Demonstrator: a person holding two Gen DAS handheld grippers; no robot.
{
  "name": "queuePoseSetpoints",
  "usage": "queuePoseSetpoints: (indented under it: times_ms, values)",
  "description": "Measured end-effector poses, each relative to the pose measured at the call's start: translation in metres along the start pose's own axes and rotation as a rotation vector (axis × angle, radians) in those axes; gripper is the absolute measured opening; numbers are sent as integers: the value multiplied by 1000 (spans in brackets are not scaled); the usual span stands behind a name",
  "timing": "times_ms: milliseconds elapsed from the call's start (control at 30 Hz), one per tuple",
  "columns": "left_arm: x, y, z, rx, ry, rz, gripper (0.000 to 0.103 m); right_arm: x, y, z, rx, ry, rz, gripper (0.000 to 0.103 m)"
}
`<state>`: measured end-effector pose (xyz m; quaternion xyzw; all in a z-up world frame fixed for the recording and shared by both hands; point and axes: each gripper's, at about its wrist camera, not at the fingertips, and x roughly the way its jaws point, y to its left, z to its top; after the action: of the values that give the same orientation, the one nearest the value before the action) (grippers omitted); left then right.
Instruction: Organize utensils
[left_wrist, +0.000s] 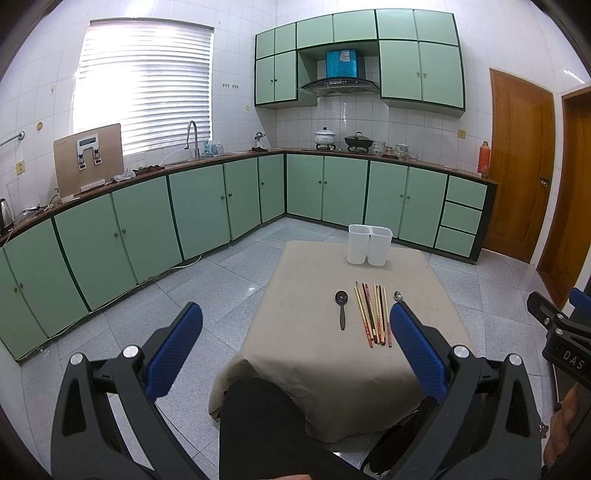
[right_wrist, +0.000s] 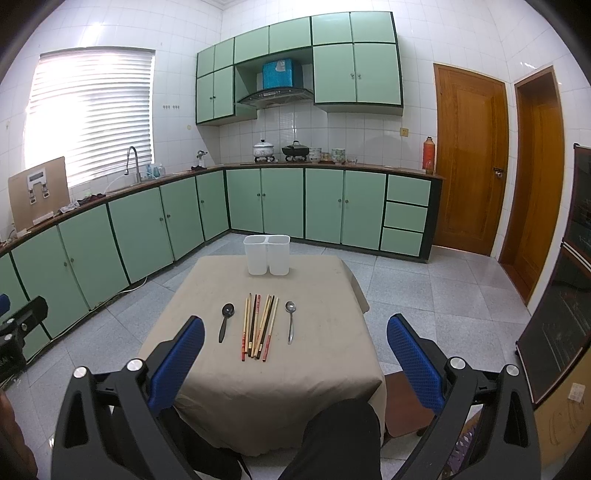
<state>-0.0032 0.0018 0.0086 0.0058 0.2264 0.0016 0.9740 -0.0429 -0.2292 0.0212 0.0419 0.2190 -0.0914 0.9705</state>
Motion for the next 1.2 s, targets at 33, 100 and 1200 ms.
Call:
queuePoseSetpoints:
  times_ms: [33, 100, 1200]
  values:
    - [0, 0, 0, 0, 0, -1, 98, 0, -1, 0, 0, 1, 0, 97]
    - [-1, 0, 0, -1, 0, -1, 98, 0, -1, -1, 0, 2, 1, 97]
    - [363, -51, -97, 91, 514, -139, 97, 362, 5, -92, -13, 486, 85, 71]
